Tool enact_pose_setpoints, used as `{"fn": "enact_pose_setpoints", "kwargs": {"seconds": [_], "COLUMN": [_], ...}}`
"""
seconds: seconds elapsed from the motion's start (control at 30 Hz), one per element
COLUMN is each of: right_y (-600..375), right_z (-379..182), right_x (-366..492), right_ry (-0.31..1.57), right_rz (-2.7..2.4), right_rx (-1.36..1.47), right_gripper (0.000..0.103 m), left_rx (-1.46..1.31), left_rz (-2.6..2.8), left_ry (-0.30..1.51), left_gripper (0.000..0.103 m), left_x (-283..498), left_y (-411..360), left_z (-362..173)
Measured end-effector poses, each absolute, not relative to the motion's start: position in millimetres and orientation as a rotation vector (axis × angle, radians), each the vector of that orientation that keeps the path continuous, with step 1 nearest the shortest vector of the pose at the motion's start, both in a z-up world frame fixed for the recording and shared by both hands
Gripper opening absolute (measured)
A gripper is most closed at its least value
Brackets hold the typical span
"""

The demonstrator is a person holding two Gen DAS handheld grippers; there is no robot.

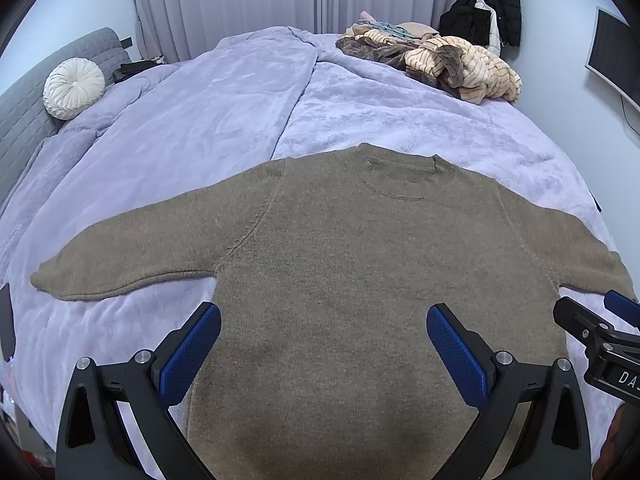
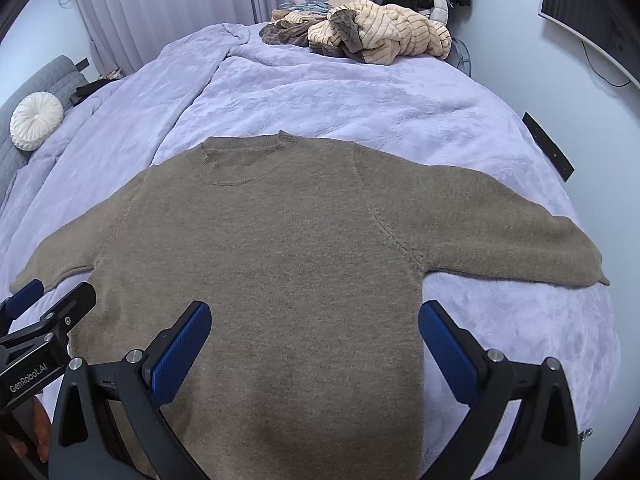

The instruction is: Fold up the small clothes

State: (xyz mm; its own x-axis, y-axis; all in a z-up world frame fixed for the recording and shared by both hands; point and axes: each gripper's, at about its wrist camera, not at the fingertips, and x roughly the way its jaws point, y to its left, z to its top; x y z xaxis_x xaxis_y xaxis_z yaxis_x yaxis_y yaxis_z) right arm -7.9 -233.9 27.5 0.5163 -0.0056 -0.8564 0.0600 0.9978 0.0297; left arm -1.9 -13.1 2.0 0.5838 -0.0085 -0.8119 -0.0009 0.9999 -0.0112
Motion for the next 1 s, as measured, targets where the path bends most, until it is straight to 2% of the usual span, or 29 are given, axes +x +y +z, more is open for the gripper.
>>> {"fn": "enact_pose_setpoints", "kwargs": {"seconds": [1.0], "right_y": [-238], "right_z": [16], "right_x": [3], "right_ry": [1.061], "right_rz": [-0.055], "right_rx": [0.058], "right_gripper": [0.103], "left_rx": [-0.007], "left_rz": [0.011], "left_ry": [0.982], "left_gripper": [0.103], "left_x": [7], "left_y": [-10], "left_z": [-11]}}
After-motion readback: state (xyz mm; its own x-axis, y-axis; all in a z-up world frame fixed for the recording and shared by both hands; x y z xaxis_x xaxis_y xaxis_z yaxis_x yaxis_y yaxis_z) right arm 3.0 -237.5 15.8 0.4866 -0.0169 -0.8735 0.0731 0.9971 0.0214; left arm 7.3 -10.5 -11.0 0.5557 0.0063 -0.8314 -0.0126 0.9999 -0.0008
